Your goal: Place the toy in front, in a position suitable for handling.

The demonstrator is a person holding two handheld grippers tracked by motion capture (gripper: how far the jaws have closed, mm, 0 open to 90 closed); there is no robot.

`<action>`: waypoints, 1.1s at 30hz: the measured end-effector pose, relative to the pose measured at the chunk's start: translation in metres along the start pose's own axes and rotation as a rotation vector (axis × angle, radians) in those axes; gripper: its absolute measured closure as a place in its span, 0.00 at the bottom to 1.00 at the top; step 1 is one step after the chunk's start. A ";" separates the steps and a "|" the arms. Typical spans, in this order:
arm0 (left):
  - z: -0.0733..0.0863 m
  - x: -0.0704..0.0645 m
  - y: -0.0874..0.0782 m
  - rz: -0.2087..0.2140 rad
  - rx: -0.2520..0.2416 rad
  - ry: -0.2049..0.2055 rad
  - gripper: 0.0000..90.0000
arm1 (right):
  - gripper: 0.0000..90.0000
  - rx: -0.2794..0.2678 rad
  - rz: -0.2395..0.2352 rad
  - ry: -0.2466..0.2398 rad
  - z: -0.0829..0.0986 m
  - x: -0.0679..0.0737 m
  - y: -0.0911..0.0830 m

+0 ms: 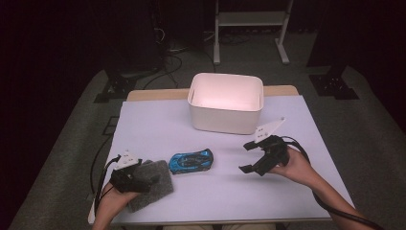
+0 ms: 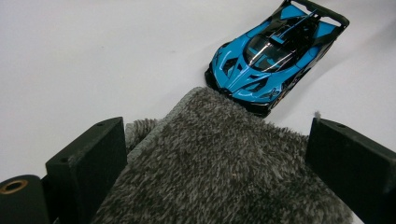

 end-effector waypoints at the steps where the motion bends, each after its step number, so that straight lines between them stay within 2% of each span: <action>1: 0.000 0.000 0.000 0.001 0.000 -0.002 0.06 | 0.14 0.017 -0.009 -0.016 -0.007 -0.001 0.004; 8: 0.000 0.001 0.000 0.000 -0.001 -0.007 0.06 | 0.14 0.062 -0.020 -0.039 -0.024 -0.003 0.016; 18: 0.000 -0.001 0.001 0.005 0.006 0.011 0.06 | 0.14 0.109 -0.057 -0.061 -0.048 -0.011 0.038; 28: -0.001 -0.002 0.000 0.010 -0.002 0.014 0.06 | 0.14 0.163 -0.098 -0.093 -0.071 -0.015 0.072; 33: -0.001 -0.002 0.000 0.013 0.000 0.016 0.06 | 0.14 0.186 -0.115 -0.105 -0.083 -0.023 0.088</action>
Point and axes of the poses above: each handheld gripper's, and its own axes: y roughly forward along the jaws, z roughly out of its underside, x roughly to its left, the point moved 2 cm from there along y, roughly forward along the jaws, and after that the axes turned 14 degrees about -z, right-handed, at the moved point
